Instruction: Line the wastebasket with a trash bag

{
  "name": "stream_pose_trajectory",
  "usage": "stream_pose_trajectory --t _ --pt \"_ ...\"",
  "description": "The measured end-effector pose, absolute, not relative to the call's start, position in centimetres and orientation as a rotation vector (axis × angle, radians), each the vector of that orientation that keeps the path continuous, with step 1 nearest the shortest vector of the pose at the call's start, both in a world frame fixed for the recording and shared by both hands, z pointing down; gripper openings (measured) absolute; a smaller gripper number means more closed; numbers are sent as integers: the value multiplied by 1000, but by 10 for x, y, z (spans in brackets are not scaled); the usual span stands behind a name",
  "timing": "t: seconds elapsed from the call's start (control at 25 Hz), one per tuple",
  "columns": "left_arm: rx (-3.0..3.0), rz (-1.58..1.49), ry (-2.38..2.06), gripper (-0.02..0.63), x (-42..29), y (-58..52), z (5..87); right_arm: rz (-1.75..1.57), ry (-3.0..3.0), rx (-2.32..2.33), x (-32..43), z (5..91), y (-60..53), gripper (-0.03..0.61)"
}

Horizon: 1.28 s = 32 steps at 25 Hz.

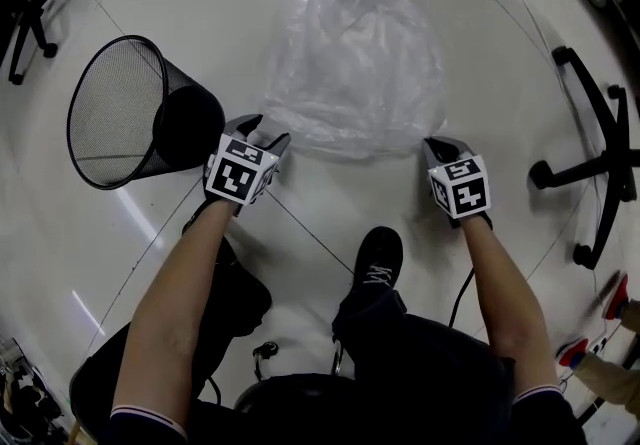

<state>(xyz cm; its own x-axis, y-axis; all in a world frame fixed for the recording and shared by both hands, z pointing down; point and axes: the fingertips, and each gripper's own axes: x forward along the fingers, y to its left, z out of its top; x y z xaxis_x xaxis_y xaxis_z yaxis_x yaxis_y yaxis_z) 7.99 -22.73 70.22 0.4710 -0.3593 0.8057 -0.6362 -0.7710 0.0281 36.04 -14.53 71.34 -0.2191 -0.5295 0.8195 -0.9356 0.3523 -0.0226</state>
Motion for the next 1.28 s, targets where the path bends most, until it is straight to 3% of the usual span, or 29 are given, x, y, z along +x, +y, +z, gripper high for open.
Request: stream_pose_trajectory --t 0.16,0.24,0.28,0.8,1.28 --pt "2398 1277 -816 225 82 -233 715 701 -1909 1294 355 704 -148 3" --pt "2412 1291 -783 51 85 -234 713 701 -1925 1308 354 697 -150 3" --pt "2421 1289 -763 11 87 -234 711 700 -1935 1316 353 694 -151 3" --pt "2667 1251 -548 11 89 -202 580 503 -2120 1320 324 586 -158 3" --pt "2880 968 -777 11 71 -191 407 183 -2304 1362 279 424 -177 2"
